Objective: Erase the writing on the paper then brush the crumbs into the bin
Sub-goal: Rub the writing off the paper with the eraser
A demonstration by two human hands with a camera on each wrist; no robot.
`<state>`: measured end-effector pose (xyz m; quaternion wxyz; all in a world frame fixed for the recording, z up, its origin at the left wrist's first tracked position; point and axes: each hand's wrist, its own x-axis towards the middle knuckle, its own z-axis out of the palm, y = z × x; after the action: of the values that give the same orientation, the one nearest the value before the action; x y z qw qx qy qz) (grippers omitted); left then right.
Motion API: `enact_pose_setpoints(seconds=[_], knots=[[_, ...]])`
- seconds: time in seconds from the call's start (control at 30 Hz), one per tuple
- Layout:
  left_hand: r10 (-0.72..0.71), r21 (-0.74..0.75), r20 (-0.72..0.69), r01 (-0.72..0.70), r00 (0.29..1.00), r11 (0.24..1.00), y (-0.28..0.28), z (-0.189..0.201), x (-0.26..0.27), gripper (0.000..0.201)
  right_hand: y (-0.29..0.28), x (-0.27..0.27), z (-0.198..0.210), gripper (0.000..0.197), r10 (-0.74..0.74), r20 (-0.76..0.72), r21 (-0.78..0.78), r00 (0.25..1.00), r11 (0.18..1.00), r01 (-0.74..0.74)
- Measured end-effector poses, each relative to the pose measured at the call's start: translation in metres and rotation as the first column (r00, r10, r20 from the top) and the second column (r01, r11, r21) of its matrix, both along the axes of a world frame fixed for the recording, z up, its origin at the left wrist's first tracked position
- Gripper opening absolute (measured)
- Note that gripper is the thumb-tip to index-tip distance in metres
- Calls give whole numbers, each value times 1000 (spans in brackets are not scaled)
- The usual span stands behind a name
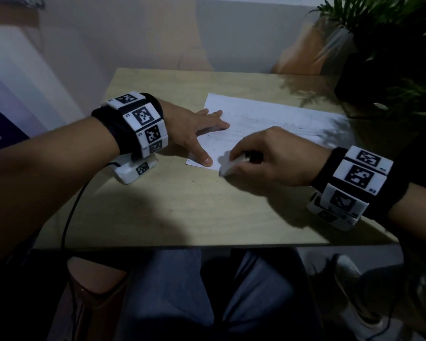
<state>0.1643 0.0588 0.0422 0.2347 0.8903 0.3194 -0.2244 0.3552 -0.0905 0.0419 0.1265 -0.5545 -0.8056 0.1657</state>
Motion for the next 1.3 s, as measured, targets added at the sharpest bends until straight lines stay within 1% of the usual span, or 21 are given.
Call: enact_pose_setpoints(seconds=[0.07, 0.13, 0.2, 0.23, 0.33, 0.37, 0.43, 0.47, 0.53, 0.6, 0.67, 0.73, 0.8, 0.83, 0.9, 0.97, 1.03, 1.13, 1.2, 1.27, 1.3], knots=[[-1, 6, 2, 1, 1000, 1000, 0, -1, 0, 109, 0, 0, 1, 45, -18, -41, -50, 999, 999, 16], [3, 24, 2, -3, 1000, 1000, 0, -1, 1, 107, 4, 1, -2, 37, -73, 0, -2, 997, 997, 73], [9, 31, 2, -9, 1000, 999, 0, -1, 2, 105, 6, 2, -5, 34, -88, 54, 54, 995, 995, 85], [10, 28, -1, -10, 1000, 1000, 0, -1, 2, 106, 6, 2, -5, 35, -80, 57, 55, 995, 996, 77], [14, 14, -9, -14, 1000, 1000, 0, 0, 1, 108, 1, 0, -1, 45, -50, -8, 0, 999, 999, 50], [15, 15, -10, -15, 1000, 1000, -1, 1, 1, 109, 1, 0, 0, 43, -60, -28, -2, 998, 998, 60], [14, 18, -19, -13, 1000, 1000, -1, 1, 1, 111, 4, 2, 0, 29, -105, -65, 38, 992, 994, 107], [10, 18, -24, -9, 1000, 1000, -1, 1, 1, 112, 5, 2, -1, 25, -120, -79, 60, 990, 990, 125], [1, 18, -32, 0, 999, 1000, 1, 0, 0, 115, 6, 1, -2, 24, -99, -70, 77, 993, 992, 105], [-5, 20, -35, 5, 999, 1000, 1, -1, 0, 117, 4, 0, -3, 22, -32, -33, 46, 999, 998, 33], [-6, 20, -36, 7, 999, 1000, 2, -1, 1, 117, 2, -1, -1, 18, -11, -47, 8, 999, 1000, 11], [-2, 9, -32, 2, 999, 1000, 3, -1, 0, 119, 3, -3, 0, 26, -7, -84, 21, 996, 1000, 9], [-11, -3, -27, 11, 1000, 1000, 6, -3, -1, 126, 7, -8, -1, 36, 38, -105, 89, 994, 996, -29], [-19, -9, -23, 18, 1000, 1000, 7, -4, 0, 128, 9, -10, -2, 39, 63, -102, 117, 993, 992, -51], [-22, -18, -23, 22, 999, 1000, 8, -5, 0, 130, 12, -12, -2, 43, 82, -64, 126, 995, 989, -73], [-10, -12, -43, 10, 999, 1000, 7, -4, 0, 130, 11, -12, -2, 48, 75, 0, 100, 997, 992, -75], [-1, -3, -53, 1, 999, 1000, 5, -2, 0, 126, 10, -8, -3, 46, 58, 56, 94, 997, 994, -63], [14, -8, -47, -14, 999, 1000, 4, -2, 0, 121, 11, 0, -2, 41, -21, 76, 116, 997, 993, 12], [14, -12, -49, -15, 999, 1000, 5, -1, -1, 121, 11, 1, -1, 34, -23, 14, 119, 1000, 993, 21], [5, -13, -60, -6, 998, 1000, 4, 0, -1, 126, 11, -1, -2, 29, 28, -59, 107, 998, 994, -21], [2, -12, -65, -2, 998, 1000, 2, 1, -1, 127, 11, -1, -2, 30, 48, -64, 92, 997, 995, -42]])
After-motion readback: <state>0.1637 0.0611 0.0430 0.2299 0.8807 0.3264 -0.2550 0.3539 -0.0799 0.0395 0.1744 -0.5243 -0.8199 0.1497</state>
